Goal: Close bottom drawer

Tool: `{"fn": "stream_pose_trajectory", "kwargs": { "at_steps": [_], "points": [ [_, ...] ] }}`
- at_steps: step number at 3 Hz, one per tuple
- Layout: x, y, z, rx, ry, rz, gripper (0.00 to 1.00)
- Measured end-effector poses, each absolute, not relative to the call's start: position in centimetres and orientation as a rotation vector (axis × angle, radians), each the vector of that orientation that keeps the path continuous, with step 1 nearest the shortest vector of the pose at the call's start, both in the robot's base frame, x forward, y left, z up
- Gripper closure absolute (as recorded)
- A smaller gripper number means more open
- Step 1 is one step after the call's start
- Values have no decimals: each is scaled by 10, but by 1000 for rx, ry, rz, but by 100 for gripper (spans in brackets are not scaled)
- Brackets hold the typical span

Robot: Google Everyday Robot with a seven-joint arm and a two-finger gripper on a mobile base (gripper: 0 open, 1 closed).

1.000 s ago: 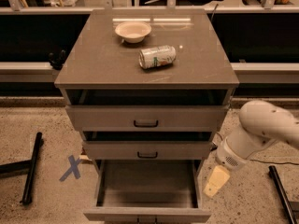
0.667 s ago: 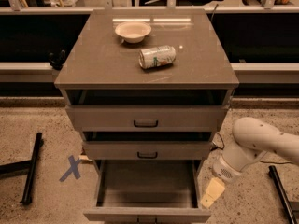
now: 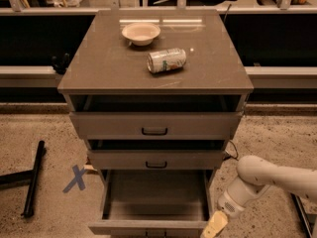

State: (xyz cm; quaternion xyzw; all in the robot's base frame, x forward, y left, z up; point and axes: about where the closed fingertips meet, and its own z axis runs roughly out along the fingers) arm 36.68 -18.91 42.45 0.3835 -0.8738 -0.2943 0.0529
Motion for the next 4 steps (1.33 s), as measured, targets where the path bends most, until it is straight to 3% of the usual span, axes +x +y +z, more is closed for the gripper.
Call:
{"fn": "stream_pose_trajectory", "kwargs": {
  "at_steps": [4],
  "points": [
    [351, -187, 338, 1045, -2597, -1002, 0]
  ]
}}
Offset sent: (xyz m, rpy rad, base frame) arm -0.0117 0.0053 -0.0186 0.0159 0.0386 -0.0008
